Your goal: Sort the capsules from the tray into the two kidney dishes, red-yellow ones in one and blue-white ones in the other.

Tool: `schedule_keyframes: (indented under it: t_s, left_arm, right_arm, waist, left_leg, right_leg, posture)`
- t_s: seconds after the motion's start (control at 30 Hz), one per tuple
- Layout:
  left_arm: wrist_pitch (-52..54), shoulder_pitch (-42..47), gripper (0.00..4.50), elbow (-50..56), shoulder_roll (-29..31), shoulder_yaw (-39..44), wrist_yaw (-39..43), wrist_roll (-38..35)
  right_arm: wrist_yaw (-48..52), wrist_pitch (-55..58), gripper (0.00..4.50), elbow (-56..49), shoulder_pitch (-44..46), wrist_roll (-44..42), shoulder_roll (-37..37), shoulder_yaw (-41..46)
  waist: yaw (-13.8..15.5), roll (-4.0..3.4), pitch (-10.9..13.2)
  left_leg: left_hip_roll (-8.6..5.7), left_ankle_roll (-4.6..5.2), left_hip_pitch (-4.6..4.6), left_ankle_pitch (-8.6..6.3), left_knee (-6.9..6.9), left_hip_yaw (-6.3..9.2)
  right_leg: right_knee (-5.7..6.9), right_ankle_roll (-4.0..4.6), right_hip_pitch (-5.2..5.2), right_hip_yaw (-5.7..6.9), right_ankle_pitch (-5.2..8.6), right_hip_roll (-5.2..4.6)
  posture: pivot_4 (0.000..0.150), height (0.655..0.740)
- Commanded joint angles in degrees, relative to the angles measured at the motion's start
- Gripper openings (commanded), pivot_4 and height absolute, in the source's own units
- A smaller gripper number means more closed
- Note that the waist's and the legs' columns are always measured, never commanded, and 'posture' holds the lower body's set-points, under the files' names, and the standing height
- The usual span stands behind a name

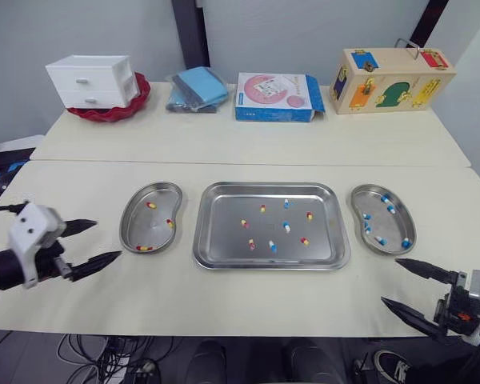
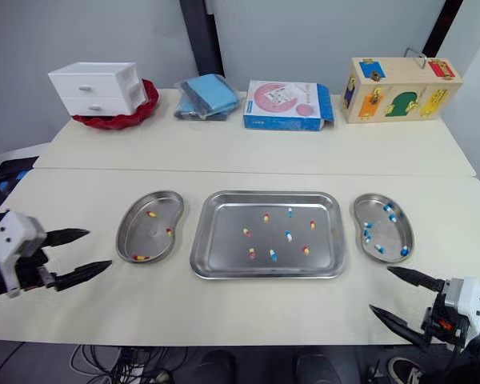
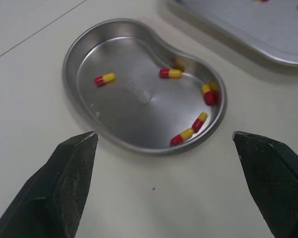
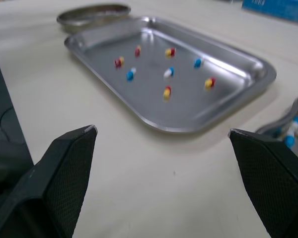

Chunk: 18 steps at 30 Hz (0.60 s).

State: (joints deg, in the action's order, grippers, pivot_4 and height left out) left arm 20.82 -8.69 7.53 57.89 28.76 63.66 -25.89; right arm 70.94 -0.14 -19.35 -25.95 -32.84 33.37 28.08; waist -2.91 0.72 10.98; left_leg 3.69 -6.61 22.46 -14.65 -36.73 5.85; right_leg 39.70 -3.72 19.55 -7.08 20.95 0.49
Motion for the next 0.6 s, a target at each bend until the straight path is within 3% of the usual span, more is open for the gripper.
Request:
schedule_keyframes:
  t_s: [0.03, 0.43, 0.6]
  left_arm:
    - [1.9, 4.0, 4.5, 3.8, 1.5, -2.7, 0.7, -1.8]
    - [2.1, 26.6, 4.5, 6.7, -4.4, -27.0, 4.6, 0.7]
    - [-0.1, 30.7, 4.5, 4.1, -7.5, -33.8, 5.6, 5.0]
  right_arm:
    - [0.2, -3.1, 4.48, -3.0, -1.3, -1.7, -1.3, -0.6]
    - [-1.5, -7.4, 4.48, -2.0, -2.4, 1.3, -1.5, -5.1]
    - [-3.5, -8.2, 4.48, -2.3, -2.5, 1.6, -2.1, -5.7]
  waist:
    - [0.0, 0.03, 0.0]
    - [0.9, -0.01, 0.0]
    - [0.9, -0.02, 0.0]
  left_leg:
    - [0.01, 0.0, 0.0, 0.0, 0.0, 0.02]
    - [-0.01, 0.0, -0.02, 0.0, -0.11, 0.04]
    - [-0.02, 0.0, -0.02, 0.01, -0.17, 0.05]
  right_leg:
    - [0.0, 0.0, 0.0, 0.02, 0.0, 0.01]
    - [0.15, 0.01, 0.0, 0.02, 0.0, 0.05]
    - [0.19, 0.01, 0.0, 0.0, 0.0, 0.05]
  posture:
    - [0.15, 0.74]
    - [0.15, 0.74]
    - [0.15, 0.74]
